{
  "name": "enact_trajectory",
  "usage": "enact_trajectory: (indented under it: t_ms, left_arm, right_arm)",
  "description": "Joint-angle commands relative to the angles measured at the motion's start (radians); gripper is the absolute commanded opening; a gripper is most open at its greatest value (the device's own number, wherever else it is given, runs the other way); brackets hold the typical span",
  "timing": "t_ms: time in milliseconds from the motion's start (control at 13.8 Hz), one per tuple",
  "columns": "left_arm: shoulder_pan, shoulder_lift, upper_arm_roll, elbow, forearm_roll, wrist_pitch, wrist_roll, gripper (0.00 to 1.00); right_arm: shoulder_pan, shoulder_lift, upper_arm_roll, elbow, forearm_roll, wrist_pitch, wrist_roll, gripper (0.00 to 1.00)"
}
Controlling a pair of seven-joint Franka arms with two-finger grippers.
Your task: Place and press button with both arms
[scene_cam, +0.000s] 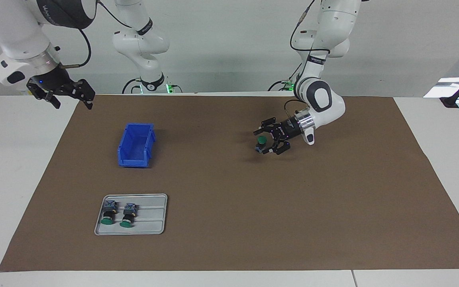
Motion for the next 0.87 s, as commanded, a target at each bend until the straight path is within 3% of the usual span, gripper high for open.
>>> enact_trajectory:
  t_ms: [0, 217, 433, 794]
  left_arm:
    - [-0.009, -0.076, 0.008, -0.021, 0.106, 0.039, -0.049, 1.0]
    - [0.0, -0.136, 0.009, -0.005, 0.347, 0.05, -0.159, 1.0]
    - [0.014, -0.138, 0.009, 0.064, 0.632, 0.03, -0.271, 1.0]
    - [0.068, -0.13, 0.011, 0.205, 0.944, -0.143, -0.313, 1.0]
  right_arm:
    - [-0.001, -0.025, -0.001, -0.029, 0.004, 0.009, -0.008, 0.98]
    - [-0.001, -0.025, -0.001, -0.029, 0.004, 0.009, -0.008, 0.98]
    - [-0.001, -0.025, -0.001, -0.029, 0.004, 0.009, -0.008, 0.98]
    - [0.001, -0.025, -0.001, -0.029, 0.004, 0.009, -0.008, 0.98]
